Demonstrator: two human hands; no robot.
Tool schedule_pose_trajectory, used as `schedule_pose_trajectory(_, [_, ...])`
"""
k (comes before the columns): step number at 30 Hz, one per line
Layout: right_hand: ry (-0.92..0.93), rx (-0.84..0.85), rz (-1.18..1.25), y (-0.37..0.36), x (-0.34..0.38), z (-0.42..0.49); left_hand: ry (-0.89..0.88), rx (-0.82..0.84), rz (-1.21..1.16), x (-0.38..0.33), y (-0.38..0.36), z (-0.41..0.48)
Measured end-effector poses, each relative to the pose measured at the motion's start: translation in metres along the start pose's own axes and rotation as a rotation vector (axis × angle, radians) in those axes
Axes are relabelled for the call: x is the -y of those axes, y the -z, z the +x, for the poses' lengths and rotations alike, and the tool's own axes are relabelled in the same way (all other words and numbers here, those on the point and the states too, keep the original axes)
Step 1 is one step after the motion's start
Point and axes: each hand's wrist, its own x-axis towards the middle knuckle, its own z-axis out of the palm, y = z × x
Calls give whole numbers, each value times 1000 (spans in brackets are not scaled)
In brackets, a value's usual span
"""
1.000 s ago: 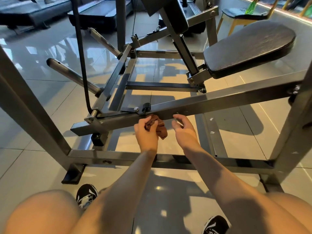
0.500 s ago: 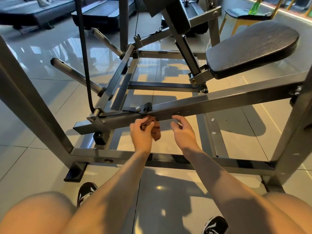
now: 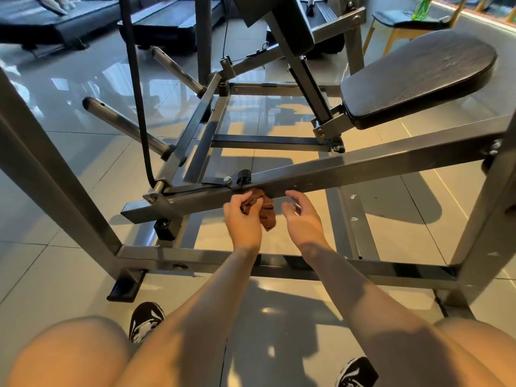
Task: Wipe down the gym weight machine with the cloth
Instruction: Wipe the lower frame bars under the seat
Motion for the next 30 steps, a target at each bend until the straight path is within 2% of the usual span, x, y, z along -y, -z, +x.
schedule_pose_trajectory(4, [8,8,5,1,-1,2,-128,169,124,-9,-3,-3])
schedule_pose_trajectory(10, [-3,63,-12,-6,-2,-4,-55,75,147,5,35,9])
schedule_pose_trajectory(13, [15,123,47,-13,2,-11,-159,260,103,-13,28,-1])
schedule_pose_trajectory(16, [34,128,211,-20,6,-13,-159,438,62,-31,29,-4])
schedule_pose_trajectory(20, [42,-42,234,-22,-1,-6,-191,591,180,-32,43,9])
schedule_pose_trajectory(21, [37,-117,214,-21,-4,-3,-246,561,252,-30,48,14])
schedule_pose_trajectory(23, [32,-289,188,-13,-8,7,-393,398,412,-22,64,29])
schedule_pose_trajectory(25, [58,-397,126,-9,-10,11,-450,290,535,-10,81,44])
schedule_pose_trajectory(28, [142,-424,70,-30,-7,8,-412,394,622,1,91,53])
schedule_pose_trajectory(30, [184,-418,58,-57,-5,5,-451,426,620,5,91,55])
